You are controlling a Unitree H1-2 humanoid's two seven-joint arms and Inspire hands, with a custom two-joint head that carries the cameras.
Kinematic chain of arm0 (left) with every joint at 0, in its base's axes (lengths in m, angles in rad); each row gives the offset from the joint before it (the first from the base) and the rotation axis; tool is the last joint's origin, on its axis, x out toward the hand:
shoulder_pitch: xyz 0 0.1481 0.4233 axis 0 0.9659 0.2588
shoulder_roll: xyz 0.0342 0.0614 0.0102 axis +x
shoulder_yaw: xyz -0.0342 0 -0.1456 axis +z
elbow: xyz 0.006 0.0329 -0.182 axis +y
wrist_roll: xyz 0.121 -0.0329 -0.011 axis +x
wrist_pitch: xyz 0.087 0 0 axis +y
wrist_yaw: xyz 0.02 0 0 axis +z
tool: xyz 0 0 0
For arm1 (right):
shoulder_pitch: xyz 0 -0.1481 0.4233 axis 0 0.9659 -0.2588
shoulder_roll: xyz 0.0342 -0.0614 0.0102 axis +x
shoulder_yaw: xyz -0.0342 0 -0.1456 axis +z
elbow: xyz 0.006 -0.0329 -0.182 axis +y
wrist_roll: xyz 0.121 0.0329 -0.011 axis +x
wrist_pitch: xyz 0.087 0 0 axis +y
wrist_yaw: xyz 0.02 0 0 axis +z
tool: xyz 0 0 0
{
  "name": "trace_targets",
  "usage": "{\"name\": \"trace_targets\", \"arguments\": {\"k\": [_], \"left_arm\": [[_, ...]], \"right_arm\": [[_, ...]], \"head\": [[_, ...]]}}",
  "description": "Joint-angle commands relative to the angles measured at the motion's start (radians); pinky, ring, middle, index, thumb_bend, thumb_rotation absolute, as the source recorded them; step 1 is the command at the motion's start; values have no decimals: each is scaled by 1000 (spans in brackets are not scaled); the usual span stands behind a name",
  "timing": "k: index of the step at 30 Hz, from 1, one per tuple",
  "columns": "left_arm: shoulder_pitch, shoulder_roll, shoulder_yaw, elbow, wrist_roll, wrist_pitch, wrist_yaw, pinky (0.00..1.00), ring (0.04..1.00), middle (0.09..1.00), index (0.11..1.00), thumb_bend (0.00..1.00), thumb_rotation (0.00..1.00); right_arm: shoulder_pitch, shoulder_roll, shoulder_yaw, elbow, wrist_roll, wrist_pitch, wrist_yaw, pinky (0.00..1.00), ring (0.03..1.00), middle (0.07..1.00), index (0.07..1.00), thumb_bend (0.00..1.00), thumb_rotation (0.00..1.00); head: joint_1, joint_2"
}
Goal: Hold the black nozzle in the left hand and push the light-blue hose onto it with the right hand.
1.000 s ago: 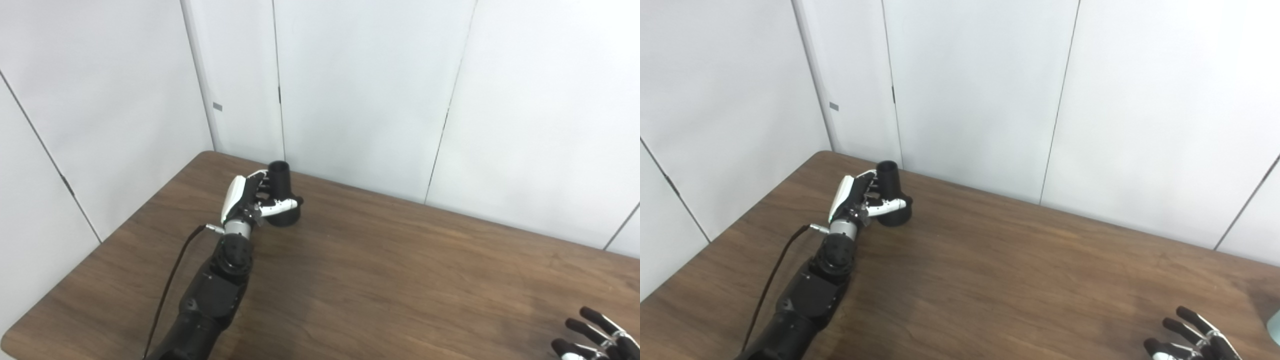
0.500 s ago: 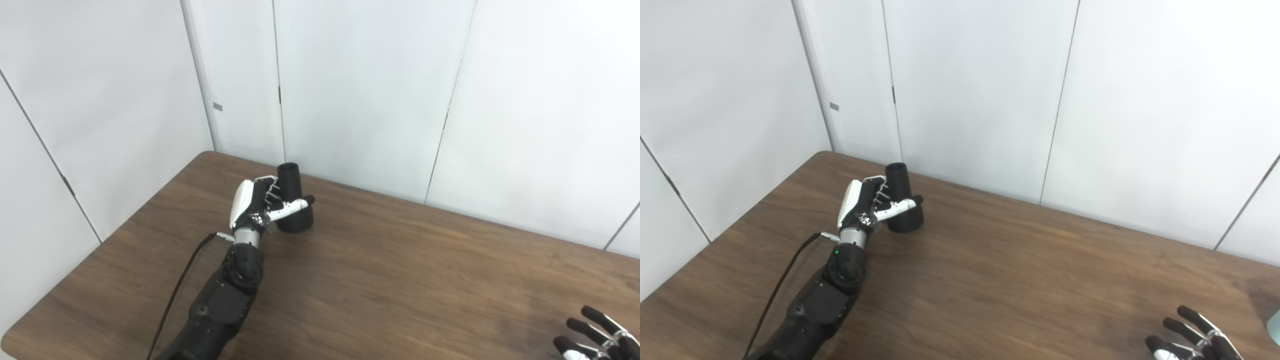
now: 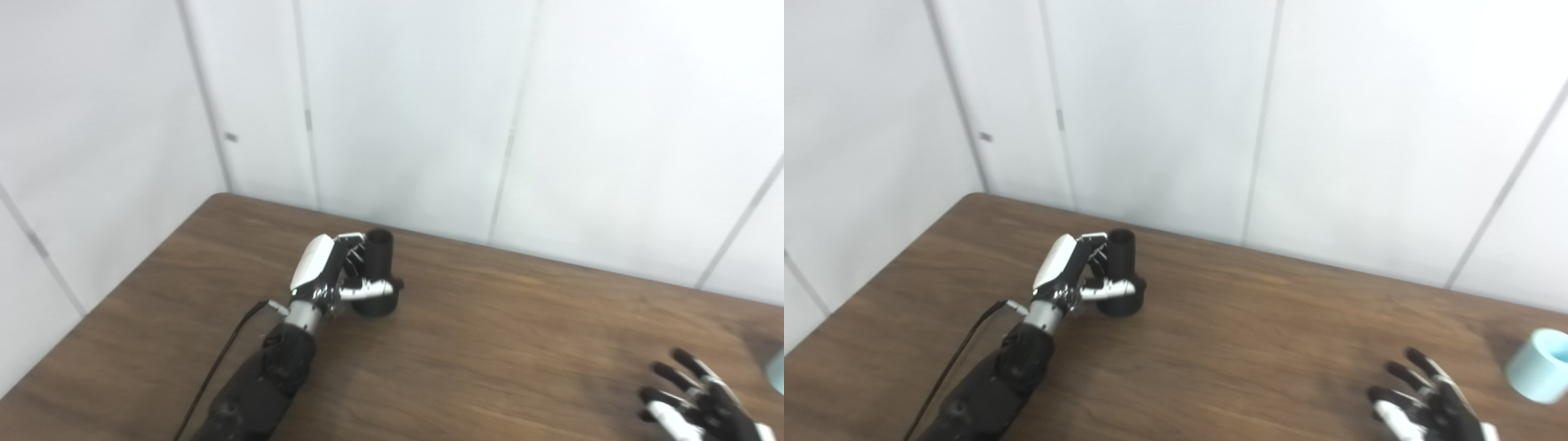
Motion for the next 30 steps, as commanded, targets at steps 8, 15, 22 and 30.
{"name": "trace_targets", "arguments": {"k": [8,15,22,30], "left_arm": [[67,-57,-238,-62,40,-73,84,383,436,483,489,506,0],[35,-77,-396,-23,-12,-73,127,386,436,477,496,505,0],[22,-122,-504,34,-67,-73,173,368,423,476,500,505,0],[21,-133,-549,70,-115,-73,182,373,426,490,489,505,0]], "right_arm": [[-52,-19,-16,161,83,-275,91,342,455,606,685,599,64],[-65,-21,-3,171,26,-314,63,332,448,615,668,666,190],[-72,-35,-11,166,21,-328,60,322,446,608,664,665,172],[-72,-53,-20,155,18,-320,62,337,449,595,669,675,193]], "head": [[-161,32],[-219,44],[-259,54],[-294,60]]}}
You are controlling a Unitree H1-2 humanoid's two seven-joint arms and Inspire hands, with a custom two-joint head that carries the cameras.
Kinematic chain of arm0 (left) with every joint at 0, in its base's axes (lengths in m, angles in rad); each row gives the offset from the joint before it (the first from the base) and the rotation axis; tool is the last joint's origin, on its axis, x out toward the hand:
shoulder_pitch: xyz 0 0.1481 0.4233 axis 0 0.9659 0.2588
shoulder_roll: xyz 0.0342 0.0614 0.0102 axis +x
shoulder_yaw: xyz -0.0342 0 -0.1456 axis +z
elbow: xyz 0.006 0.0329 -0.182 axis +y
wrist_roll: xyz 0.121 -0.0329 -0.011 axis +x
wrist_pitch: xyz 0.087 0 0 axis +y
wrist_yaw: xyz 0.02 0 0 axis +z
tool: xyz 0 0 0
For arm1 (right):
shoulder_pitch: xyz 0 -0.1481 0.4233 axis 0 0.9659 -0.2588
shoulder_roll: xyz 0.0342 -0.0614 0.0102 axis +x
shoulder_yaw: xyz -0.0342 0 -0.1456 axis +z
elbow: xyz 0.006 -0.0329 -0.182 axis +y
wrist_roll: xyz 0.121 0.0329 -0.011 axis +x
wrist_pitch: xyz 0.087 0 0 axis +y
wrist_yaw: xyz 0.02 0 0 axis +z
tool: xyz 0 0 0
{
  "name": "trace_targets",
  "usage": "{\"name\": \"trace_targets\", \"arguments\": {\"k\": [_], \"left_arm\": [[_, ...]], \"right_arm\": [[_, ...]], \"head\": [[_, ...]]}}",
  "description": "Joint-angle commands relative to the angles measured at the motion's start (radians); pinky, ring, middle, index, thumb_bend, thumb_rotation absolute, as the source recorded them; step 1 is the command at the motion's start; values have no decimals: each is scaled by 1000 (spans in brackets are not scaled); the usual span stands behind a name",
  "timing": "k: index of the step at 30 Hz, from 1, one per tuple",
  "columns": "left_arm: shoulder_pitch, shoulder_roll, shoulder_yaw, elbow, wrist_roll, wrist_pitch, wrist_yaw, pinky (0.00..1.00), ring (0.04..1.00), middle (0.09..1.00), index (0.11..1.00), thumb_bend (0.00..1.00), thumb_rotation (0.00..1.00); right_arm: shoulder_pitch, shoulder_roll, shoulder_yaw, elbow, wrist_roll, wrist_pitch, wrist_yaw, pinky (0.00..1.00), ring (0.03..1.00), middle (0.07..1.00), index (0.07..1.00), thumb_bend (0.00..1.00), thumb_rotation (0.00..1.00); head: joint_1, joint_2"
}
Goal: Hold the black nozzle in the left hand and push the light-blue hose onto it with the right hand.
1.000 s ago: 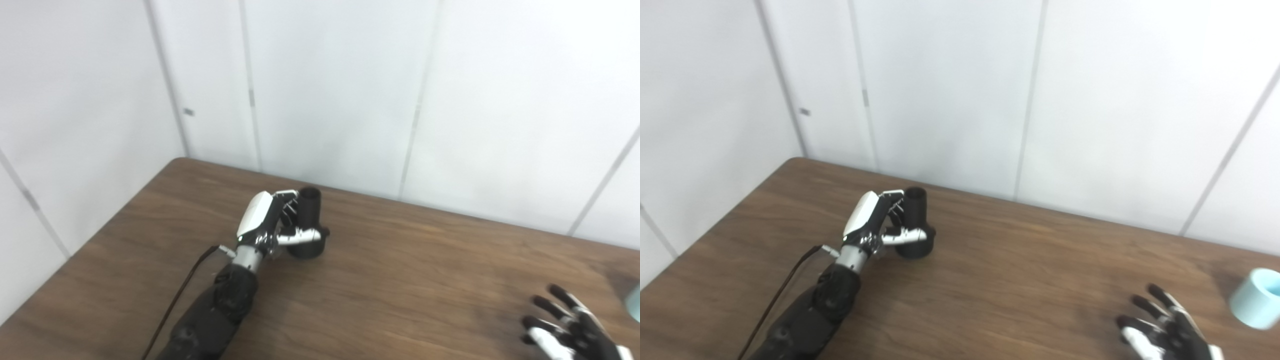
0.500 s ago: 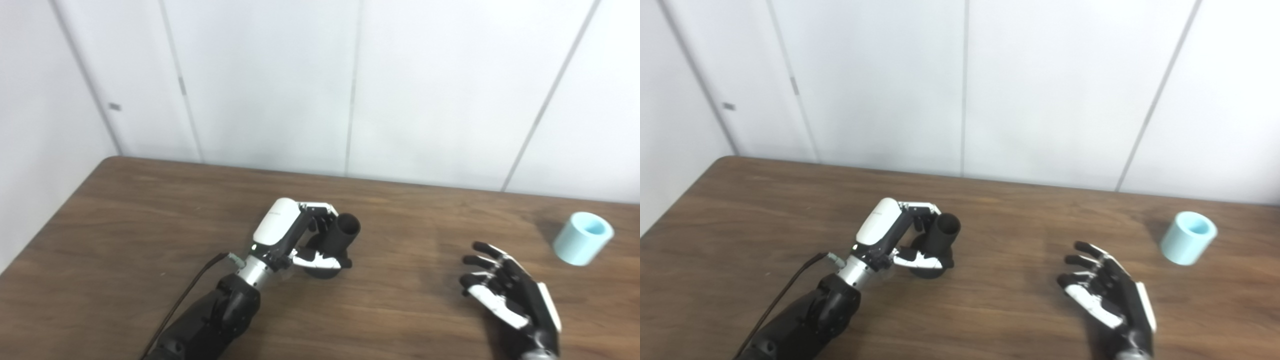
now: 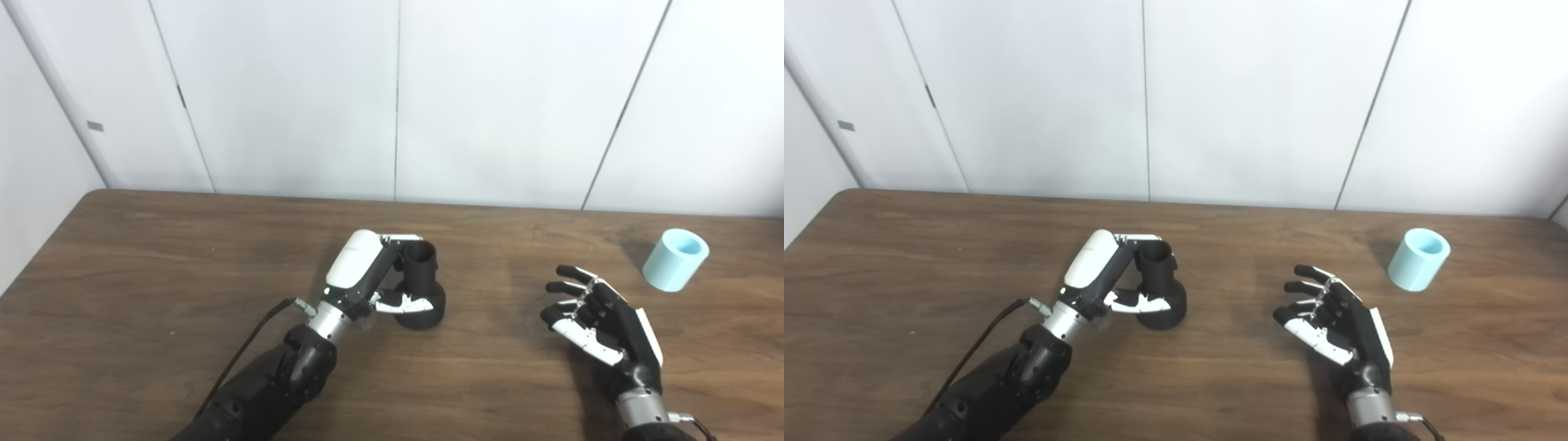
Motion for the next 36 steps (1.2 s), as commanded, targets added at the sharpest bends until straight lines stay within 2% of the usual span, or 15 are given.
{"name": "trace_targets", "arguments": {"k": [1,8,15,19,22,24,30,34,36], "left_arm": [[127,-44,-50,86,-30,-18,19,374,427,490,489,505,0],[124,-29,-41,76,-71,-18,16,381,430,486,493,504,0],[118,-22,-50,102,-65,-18,-14,373,420,484,497,504,0],[125,-24,-33,128,-45,-18,-70,372,423,487,492,505,0],[123,-22,-24,158,-27,-18,-142,361,413,482,500,504,0],[118,-21,-32,181,5,-18,-167,343,403,474,508,503,0],[106,-34,-55,252,85,-18,-207,344,396,469,510,503,0],[103,-42,-65,279,105,-18,-228,356,399,473,511,502,0],[102,-45,-65,289,111,-18,-240,359,398,477,506,503,0]], "right_arm": [[-29,-13,-12,-31,15,-41,5,337,448,594,666,683,193],[-40,-28,-14,-12,4,-52,6,339,447,601,663,677,194],[-46,-38,-9,-6,1,-57,10,347,453,621,673,676,202],[-51,-53,-11,0,2,-74,22,346,454,620,674,686,215],[-58,-67,-23,-15,31,-57,38,356,456,611,669,719,228],[-65,-81,-34,-22,50,-50,46,375,462,604,667,726,226],[-94,-126,-59,2,88,-72,71,363,461,593,652,739,191],[-104,-138,-65,3,98,-70,72,363,458,593,652,768,204],[-114,-152,-70,20,115,-91,91,372,465,593,664,782,221]], "head": [[-1,1],[5,-2],[-3,-3],[-19,-5],[-33,-4],[-43,-4],[-59,-2],[-62,-4],[-62,-4]]}}
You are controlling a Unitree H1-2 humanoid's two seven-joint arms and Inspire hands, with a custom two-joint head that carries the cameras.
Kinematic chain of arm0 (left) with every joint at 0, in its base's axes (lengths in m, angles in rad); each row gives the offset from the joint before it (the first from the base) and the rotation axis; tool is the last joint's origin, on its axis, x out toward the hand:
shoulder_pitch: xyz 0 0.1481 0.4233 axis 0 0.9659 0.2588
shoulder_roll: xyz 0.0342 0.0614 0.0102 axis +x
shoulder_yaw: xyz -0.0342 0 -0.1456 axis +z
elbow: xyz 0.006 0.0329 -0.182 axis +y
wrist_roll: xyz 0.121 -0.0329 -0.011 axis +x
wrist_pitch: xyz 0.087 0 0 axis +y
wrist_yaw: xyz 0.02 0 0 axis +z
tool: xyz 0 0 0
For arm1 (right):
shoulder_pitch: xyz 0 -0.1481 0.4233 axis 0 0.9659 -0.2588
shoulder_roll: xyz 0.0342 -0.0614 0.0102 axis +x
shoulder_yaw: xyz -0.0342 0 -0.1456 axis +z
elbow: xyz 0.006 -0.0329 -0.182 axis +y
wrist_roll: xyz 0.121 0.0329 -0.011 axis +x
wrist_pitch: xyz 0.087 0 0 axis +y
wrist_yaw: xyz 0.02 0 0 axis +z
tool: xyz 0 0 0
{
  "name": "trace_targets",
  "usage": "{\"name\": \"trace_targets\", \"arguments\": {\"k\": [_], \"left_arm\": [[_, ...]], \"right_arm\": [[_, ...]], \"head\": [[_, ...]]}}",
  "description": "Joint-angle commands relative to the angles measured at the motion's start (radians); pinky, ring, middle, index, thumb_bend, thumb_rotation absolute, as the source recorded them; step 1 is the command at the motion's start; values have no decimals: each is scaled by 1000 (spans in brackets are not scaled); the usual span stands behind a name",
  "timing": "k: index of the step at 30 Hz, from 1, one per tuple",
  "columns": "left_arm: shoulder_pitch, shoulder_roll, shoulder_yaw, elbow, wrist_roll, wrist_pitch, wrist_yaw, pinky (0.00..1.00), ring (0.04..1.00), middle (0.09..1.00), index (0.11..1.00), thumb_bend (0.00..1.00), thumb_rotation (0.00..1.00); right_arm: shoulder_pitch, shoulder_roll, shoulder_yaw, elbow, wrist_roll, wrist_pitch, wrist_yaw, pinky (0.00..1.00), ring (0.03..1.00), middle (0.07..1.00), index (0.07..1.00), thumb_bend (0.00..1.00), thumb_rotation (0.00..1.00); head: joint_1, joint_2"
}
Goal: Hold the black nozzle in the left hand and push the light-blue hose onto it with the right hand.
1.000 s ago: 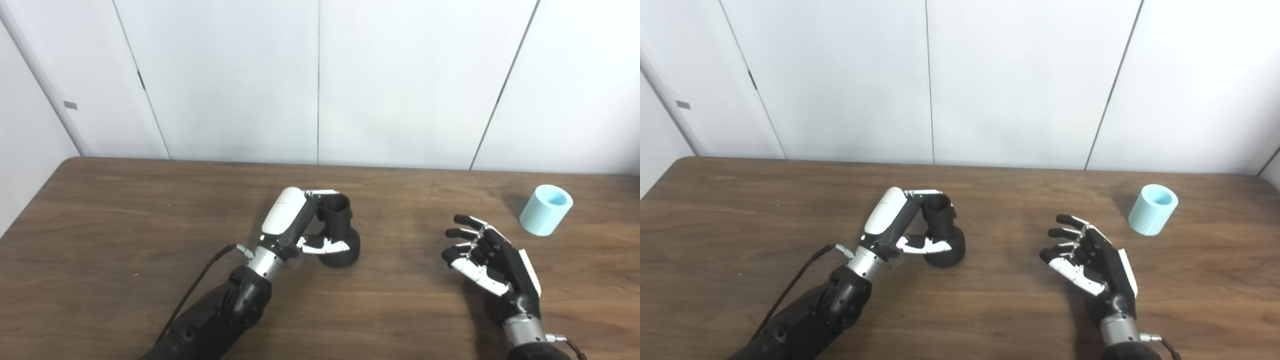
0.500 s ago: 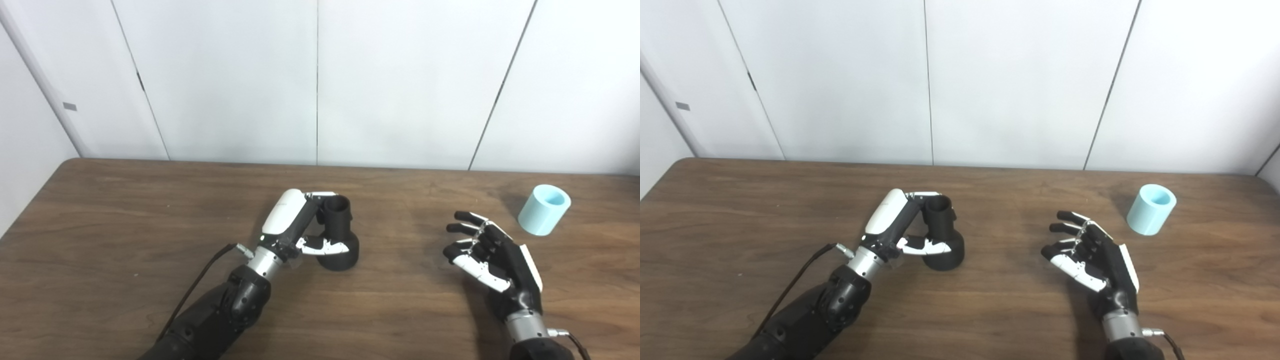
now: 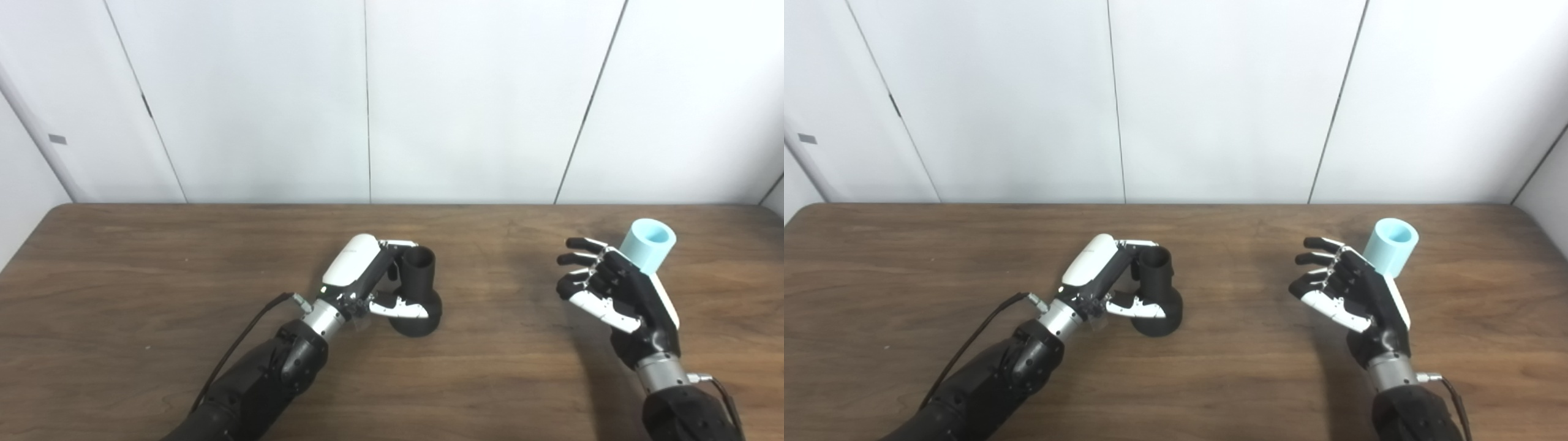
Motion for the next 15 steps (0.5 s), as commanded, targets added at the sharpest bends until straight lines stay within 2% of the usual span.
{"name": "trace_targets", "arguments": {"k": [1,3,7,10,13,15], "left_arm": [[169,-8,-75,147,79,13,-102,360,399,479,503,503,0],[173,-7,-69,145,82,15,-122,347,391,481,501,503,0],[180,1,-64,134,80,43,-162,355,405,482,497,504,0],[187,11,-53,127,67,54,-201,379,421,481,497,505,0],[193,23,-46,120,74,56,-222,343,395,472,510,503,0],[196,29,-38,118,70,50,-232,335,386,468,516,502,0]], "right_arm": [[-60,-36,-17,-7,38,-73,40,377,469,590,667,791,224],[-74,-51,-23,-16,45,-70,48,378,468,581,663,806,229],[-113,-99,-20,-121,8,-3,41,374,467,586,668,795,221],[-160,-131,-9,-259,-48,122,6,358,489,611,692,747,194],[-229,-215,20,-380,-224,242,-3,380,524,656,730,685,205],[-276,-251,23,-425,-284,339,-6,433,564,696,740,709,206]], "head": [[-13,-2],[-21,-4],[-79,-17],[-144,-34],[-211,-53],[-241,-60]]}}
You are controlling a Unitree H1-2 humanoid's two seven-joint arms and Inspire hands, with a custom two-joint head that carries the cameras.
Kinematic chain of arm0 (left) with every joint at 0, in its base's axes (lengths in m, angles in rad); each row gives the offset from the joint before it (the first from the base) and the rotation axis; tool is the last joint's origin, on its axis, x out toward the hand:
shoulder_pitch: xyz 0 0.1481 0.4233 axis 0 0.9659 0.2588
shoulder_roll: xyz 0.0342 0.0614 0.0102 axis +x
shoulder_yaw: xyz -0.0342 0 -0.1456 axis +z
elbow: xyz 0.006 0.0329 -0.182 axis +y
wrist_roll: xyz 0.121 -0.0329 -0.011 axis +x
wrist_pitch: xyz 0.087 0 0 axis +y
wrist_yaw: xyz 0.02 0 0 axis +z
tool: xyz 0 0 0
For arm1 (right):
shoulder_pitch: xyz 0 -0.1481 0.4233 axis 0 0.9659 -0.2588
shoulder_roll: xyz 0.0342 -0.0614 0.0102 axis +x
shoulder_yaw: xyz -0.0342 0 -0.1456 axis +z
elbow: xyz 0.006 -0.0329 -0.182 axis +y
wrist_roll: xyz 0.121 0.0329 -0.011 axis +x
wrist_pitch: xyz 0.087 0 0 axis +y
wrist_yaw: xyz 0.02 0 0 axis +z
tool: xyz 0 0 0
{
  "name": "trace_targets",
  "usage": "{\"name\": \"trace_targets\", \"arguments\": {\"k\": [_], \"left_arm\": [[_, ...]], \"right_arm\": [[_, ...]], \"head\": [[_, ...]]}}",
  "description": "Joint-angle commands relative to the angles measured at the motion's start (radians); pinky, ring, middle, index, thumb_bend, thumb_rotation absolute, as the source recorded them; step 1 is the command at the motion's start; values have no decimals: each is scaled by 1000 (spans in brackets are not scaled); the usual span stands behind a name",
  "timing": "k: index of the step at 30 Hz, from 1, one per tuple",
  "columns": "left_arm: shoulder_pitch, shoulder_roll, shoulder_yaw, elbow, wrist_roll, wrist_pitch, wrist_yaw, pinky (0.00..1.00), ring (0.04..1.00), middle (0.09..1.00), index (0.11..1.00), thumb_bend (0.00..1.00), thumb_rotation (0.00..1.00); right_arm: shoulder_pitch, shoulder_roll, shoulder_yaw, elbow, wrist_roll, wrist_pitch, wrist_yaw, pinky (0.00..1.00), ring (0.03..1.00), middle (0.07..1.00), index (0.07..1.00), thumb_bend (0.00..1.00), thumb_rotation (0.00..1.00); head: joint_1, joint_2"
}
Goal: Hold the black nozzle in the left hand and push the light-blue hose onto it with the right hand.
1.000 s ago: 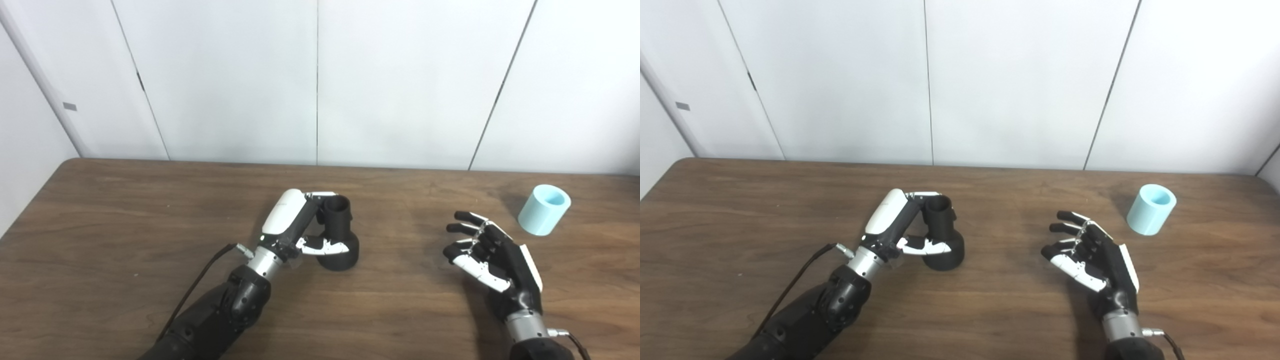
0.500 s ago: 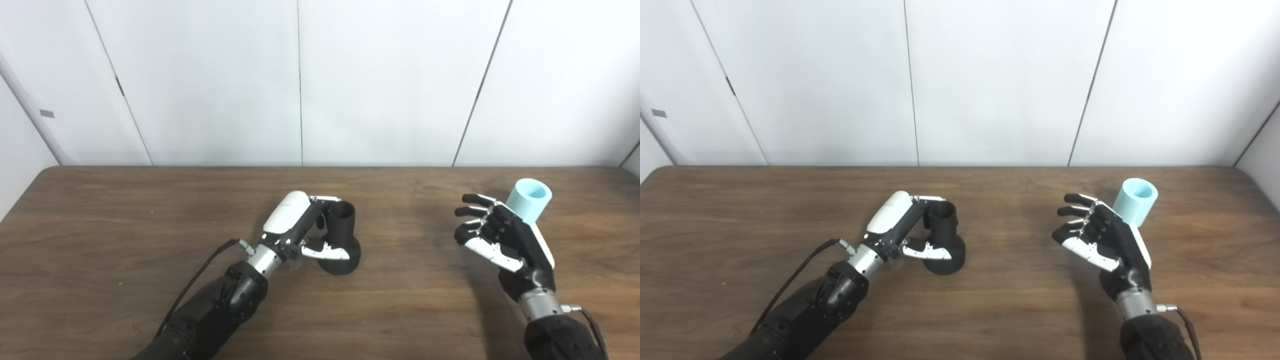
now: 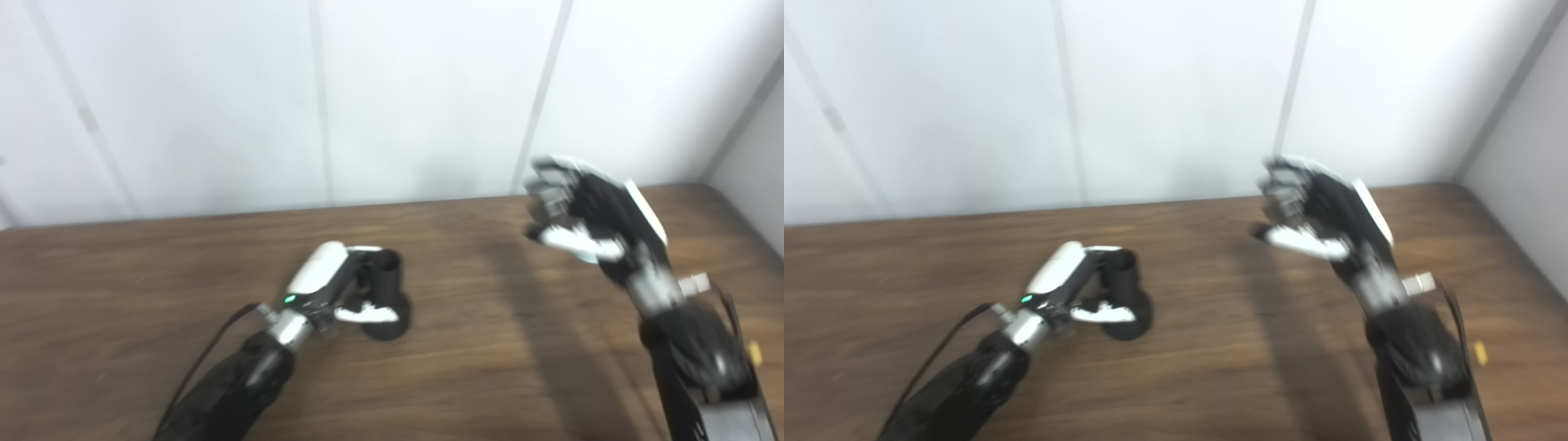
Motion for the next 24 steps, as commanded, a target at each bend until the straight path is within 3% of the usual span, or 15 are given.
{"name": "trace_targets", "arguments": {"k": [1,5,9,12,16,24], "left_arm": [[194,33,-62,118,67,47,-153,338,385,462,518,501,0],[191,44,-55,130,66,23,-150,354,391,458,519,502,0],[189,54,-49,127,66,20,-159,368,396,461,513,502,0],[186,62,-50,123,68,20,-168,382,405,468,503,504,0],[184,77,-58,116,56,12,-170,392,416,481,493,504,0],[184,96,-84,110,57,11,-146,367,396,474,496,504,0]], "right_arm": [[-105,-68,-9,-95,-99,123,-21,454,585,718,746,740,204],[-136,-116,3,-60,-239,144,-45,481,670,777,761,749,116],[-131,-156,-2,43,-334,75,-70,572,773,855,781,754,95],[-123,-173,-33,156,-333,24,-90,638,809,868,816,791,178],[-119,-181,-58,283,-308,45,-78,720,855,901,860,866,327],[-132,-163,-120,496,-117,-32,-9,884,954,971,941,843,313]], "head": [[-30,-8],[-94,-36],[-131,-61],[-152,-77],[-178,-95],[-189,-103]]}}
